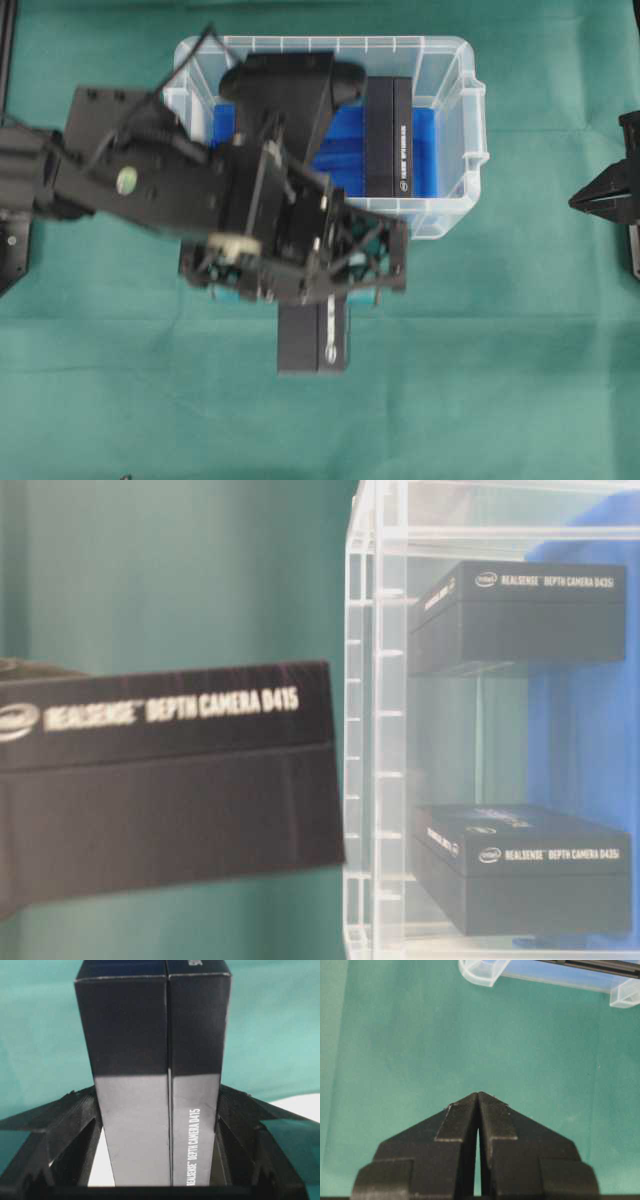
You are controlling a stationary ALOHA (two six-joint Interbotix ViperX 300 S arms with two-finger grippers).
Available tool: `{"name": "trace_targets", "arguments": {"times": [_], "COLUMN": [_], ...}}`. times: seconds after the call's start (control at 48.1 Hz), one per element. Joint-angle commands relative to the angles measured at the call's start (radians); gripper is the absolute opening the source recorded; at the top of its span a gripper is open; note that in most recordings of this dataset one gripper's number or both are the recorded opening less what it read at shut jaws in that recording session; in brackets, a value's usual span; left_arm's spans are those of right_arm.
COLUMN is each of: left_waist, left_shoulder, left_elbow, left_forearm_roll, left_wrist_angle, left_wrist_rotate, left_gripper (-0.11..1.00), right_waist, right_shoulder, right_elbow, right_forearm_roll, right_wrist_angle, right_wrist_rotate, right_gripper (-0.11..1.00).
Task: Take the box out of the case with the left arm.
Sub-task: 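Carry the box over the front case wall toward the table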
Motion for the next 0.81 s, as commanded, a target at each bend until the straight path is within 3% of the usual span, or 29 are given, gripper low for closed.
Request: {"name": "trace_targets", "arguments": {"times": [0.0,0.478,0.789], "left_waist": [-0.021,-0.060,-0.083], "left_shoulder": [-0.044,-0.041,-0.044], "left_elbow": [-0.020,-0.014,0.150], "left_forearm_roll": [0.003,0.005,0.011], "left_wrist_angle": [-0.005,-0.006,-0.100], "left_wrist_rotate": [-0.023,-0.061,-0.074], "left_gripper": [0.62,0.62,0.62], "right_waist": [-0.002,-0.002,-0.002], "right_shoulder": [0.005,0.005,0.005], "right_elbow": [-0.026,-0.028,-0.028], "right_forearm_roll": [0.000,0.000,0.000], "right_wrist_angle": [-0.003,0.006,0.006], "right_wrist_rotate": [0.003,0.002,0.003], "right_gripper": [0.00,0.00,0.00]}}
